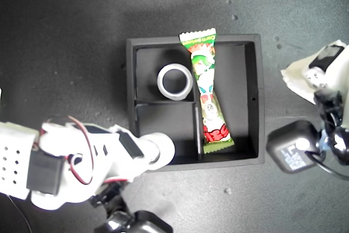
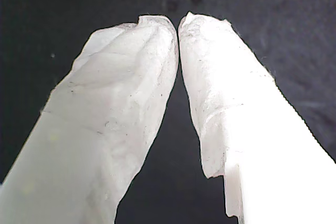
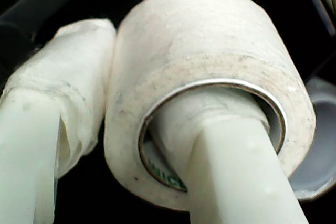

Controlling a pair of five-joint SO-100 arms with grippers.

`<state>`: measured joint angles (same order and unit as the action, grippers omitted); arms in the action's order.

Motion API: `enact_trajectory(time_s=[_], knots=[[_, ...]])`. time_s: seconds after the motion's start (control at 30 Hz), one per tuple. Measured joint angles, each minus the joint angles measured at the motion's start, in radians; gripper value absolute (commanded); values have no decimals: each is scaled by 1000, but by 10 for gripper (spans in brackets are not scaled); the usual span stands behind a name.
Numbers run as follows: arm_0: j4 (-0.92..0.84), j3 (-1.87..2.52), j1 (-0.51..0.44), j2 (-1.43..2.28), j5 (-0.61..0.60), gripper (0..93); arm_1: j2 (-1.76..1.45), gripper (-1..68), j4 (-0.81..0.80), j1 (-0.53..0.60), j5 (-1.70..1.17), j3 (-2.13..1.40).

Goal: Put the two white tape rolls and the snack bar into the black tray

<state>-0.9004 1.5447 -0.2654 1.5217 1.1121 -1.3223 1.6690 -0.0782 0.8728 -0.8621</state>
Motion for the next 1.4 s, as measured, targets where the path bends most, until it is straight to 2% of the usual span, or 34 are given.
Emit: enact_trajectory(time_s=[0.17,0.33,0.4,0.53,0.73,0.93,1.2,1.4], knots=[[6,0,-2,-6,8,133,0,-3,28,26,20,15],[-28,-2,0,-6,8,124,0,-3,49,15,38,17],[-64,-2,0,11,8,106,0,-3,64,15,44,34],[-184,-2,-2,104,31,8,-15,-3,118,21,95,71],[-302,175,78,407,66,1,-327,-3,117,-21,282,-196],[-275,577,173,787,100,1,-788,-3,-103,-11,449,-732],[-195,1077,181,1316,152,1,-1382,-5,-468,-2,528,-1529],[-190,1336,176,1652,173,1,-1726,-6,-546,-14,532,-1947]])
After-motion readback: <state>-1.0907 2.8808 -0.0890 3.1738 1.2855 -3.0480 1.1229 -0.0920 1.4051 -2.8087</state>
